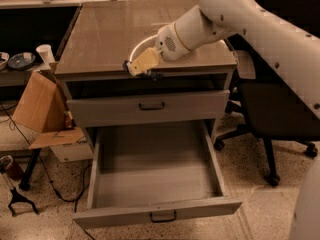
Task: Place rxbar blueberry into middle drawer
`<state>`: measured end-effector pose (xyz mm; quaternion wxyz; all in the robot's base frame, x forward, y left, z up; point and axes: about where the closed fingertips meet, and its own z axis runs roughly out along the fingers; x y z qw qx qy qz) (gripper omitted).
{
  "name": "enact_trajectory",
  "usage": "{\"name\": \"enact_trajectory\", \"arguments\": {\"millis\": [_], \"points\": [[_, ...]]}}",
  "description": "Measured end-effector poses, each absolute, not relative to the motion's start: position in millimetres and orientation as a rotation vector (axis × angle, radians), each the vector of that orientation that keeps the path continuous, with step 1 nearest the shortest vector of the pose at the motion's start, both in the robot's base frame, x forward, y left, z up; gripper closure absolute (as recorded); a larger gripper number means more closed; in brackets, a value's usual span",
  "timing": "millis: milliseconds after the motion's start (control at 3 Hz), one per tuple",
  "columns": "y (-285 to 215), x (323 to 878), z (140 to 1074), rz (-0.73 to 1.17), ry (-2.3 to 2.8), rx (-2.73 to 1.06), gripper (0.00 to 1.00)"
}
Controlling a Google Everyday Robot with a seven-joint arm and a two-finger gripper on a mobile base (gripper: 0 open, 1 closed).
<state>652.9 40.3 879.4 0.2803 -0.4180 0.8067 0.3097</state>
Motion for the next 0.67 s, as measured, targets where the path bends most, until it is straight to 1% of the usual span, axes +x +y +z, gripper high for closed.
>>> {"name": "enact_trajectory", "arguments": {"millis": [333,667], "points": [[34,631,827,0.892,2.153,-1.165,1.00],[38,599,738,0.921,2.168,-1.154,1.00]]}}
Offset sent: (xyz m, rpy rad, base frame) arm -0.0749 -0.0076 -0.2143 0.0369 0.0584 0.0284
